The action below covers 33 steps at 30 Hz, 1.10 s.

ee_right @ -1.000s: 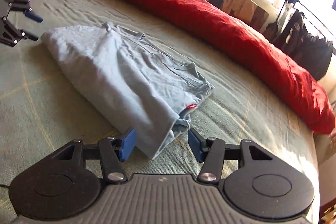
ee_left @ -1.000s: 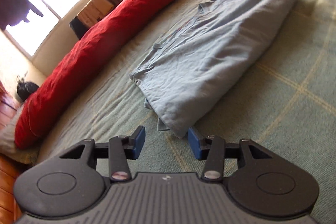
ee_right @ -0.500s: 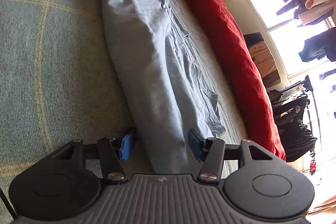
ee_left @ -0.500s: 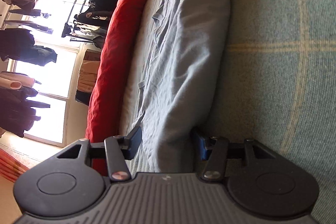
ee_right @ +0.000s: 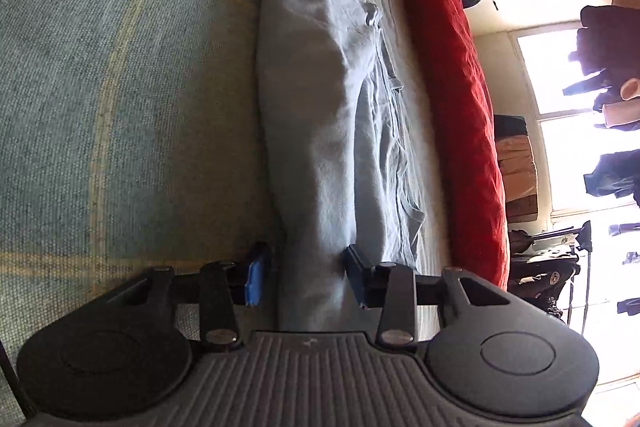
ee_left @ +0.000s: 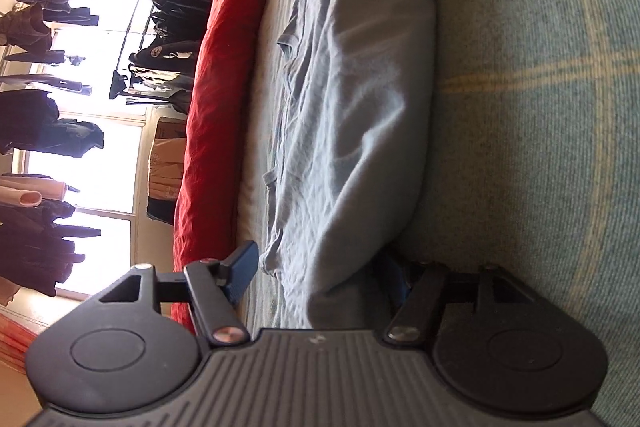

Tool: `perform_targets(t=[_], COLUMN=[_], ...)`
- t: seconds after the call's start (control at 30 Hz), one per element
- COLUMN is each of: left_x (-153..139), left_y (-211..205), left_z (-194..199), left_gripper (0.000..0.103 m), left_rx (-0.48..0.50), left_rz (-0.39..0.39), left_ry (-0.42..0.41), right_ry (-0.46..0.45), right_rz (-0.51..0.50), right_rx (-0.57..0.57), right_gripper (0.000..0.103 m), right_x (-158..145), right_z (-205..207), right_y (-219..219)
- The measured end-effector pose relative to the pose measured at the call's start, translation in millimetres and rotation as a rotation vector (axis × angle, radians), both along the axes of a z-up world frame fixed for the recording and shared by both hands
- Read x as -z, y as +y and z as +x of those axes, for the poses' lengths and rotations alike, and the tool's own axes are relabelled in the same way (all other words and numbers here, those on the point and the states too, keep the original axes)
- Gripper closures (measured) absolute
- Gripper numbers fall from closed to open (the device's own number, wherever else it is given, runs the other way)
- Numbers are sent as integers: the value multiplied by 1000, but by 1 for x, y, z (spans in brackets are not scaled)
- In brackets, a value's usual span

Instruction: Fold clothes

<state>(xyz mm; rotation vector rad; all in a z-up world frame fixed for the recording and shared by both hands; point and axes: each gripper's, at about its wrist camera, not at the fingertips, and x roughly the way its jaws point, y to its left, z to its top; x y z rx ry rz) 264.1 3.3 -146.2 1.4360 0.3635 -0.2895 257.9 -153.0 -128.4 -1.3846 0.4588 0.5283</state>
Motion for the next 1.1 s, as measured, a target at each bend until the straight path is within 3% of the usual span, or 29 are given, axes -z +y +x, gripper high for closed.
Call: perform_targets(t=[0.03,0.07,0.1,0.13,0.23,0.5,0.8,1.1], left_x=[-2,-4,-6,-8,-16,-59,-78,-75], left_y=[-1,-2,-1,-1,2,10,10,6], left_z=[4,6,7,6,2,-19,-107,-176], left_gripper=[45,71,91,91,93,94,94,94], left_rx=[-3,-15,-36,-45,-55,-41,19,30], left_rz=[-2,-18,-40,-57,-103,-168,-173,-173], left_ry=[15,52,92,104,105,83,222,280], right_ry=[5,25,32,39,49,85,237,338], right_rz=[-2,1,5,9,21,101,141,145], right_rx=[0,6,8,10,18,51,60,71], right_gripper=[64,68,82,89,92,93,93,93], right_x=[-1,-2,-4,-6,-12,-57,-96,-93], right_z=[5,10,11,12,13,10,-58,-127], right_y=[2,4,4,4,5,5,-9,-8])
